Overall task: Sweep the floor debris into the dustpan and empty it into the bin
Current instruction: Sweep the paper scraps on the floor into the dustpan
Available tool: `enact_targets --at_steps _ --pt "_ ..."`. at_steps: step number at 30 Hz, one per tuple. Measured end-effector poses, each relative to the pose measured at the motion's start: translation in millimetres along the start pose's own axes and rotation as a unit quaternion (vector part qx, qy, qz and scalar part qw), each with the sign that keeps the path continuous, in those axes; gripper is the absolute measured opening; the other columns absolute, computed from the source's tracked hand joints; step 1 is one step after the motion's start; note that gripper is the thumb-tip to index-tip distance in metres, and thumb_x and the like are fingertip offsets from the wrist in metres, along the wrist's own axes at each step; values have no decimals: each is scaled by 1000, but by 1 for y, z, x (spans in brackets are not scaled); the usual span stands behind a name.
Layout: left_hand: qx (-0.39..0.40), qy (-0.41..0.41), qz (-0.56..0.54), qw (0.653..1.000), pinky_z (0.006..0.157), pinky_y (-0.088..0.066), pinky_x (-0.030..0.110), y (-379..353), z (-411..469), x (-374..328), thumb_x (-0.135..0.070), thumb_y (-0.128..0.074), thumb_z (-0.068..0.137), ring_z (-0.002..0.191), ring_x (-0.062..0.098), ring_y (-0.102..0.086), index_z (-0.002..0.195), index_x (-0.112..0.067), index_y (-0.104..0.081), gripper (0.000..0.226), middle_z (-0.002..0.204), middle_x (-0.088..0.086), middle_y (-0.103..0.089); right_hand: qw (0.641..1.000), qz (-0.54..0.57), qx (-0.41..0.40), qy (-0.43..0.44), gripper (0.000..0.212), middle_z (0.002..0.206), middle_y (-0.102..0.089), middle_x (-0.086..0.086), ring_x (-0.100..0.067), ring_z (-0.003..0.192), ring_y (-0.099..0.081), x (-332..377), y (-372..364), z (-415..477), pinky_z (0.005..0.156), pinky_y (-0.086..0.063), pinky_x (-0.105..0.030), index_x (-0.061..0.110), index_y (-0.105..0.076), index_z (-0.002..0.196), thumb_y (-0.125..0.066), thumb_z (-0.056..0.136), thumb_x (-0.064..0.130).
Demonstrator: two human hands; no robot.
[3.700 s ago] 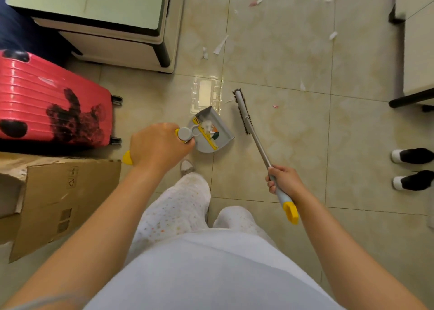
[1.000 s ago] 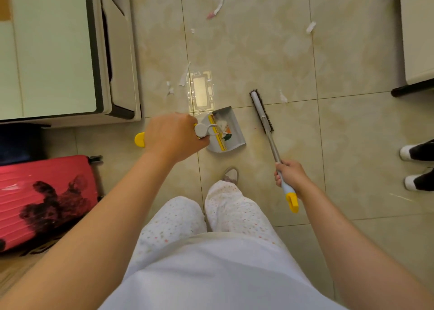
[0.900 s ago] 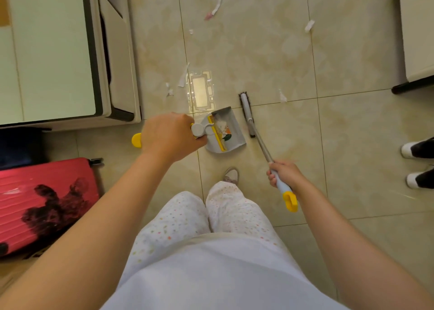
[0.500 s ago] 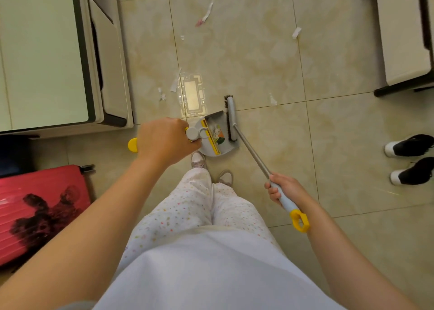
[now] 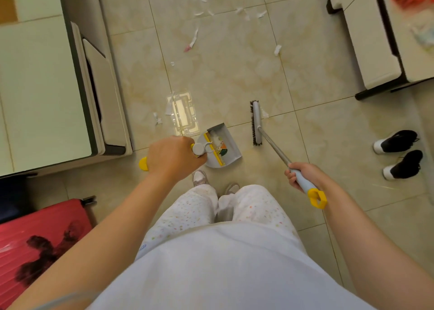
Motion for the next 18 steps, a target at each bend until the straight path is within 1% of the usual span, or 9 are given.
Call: enact_targets --at_steps 3,6,8,10,12,13,15,16,18 --pt "-3 0 1 1000 44 -25 18 5 10 -11 -58 -54 81 52 19 -51 64 -17 -62 46 55 -3 -52 1000 21 -3 21 20 70 -42 -9 -9 33 -46 17 9 -3 33 -39 -13 5 -45 80 -38 98 7" --pt "-5 -1 -13 1000 45 -27 18 7 26 -28 -56 -55 82 51 20 -51 64 -15 -63 46 55 -1 -56 994 -62 -59 72 26 69 -56 -14 -17 49 -52 39 27 -4 37 -47 -16 -3 -53 73 -45 96 6" --pt "-4 -9 -13 1000 46 -30 19 9 39 -41 -57 -55 82 53 21 -54 64 -16 -63 46 57 0 -58 987 -98 -81 97 26 61 -63 -13 -17 48 -55 58 37 -1 39 -48 -15 -4 -55 72 -47 95 4" --pt "-3 -8 -16 1000 47 -31 20 12 52 -55 -57 -55 82 56 23 -56 63 -16 -61 45 59 0 -57 981 -125 -95 115 22 63 -62 -15 -14 42 -56 80 43 4 39 -48 -15 -5 -56 75 -47 94 2" --pt "-6 1 -20 1000 47 -30 20 16 68 -71 -56 -56 82 56 25 -55 62 -15 -59 45 58 1 -56 975 -147 -102 133 14 70 -58 -17 -16 47 -55 105 48 13 39 -48 -15 -8 -56 87 -46 93 1" --pt "-10 6 -21 1000 47 -30 21 19 75 -79 -56 -57 81 55 25 -55 62 -15 -59 46 58 1 -56 973 -151 -101 141 12 70 -56 -17 -16 47 -56 117 50 18 38 -47 -16 -8 -54 92 -46 93 0" --pt "-7 14 -25 1000 48 -30 20 22 87 -100 -56 -57 82 54 24 -54 62 -14 -60 46 57 1 -56 973 -155 -93 142 10 71 -54 -16 -11 40 -59 139 56 27 36 -44 -16 -6 -52 92 -44 94 0" --pt "-3 16 -23 1000 47 -29 20 22 93 -110 -56 -56 82 53 24 -53 61 -14 -59 46 57 1 -54 971 -167 -92 142 10 73 -54 -14 -11 41 -60 148 61 32 35 -43 -16 -3 -52 91 -43 94 0" --pt "2 15 -9 1000 46 -28 19 25 107 -133 -54 -56 82 51 22 -49 59 -15 -55 46 55 0 -51 957 -231 -96 147 9 76 -55 -10 -16 51 -63 169 69 40 37 -42 -18 1 -52 91 -44 93 2"
Point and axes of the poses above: each hand's wrist, its own z-axis towards the middle knuckle, its own y-axis out of the back of the hand, x = y × z, the point moved 7 cm from there along z, towards the middle knuckle
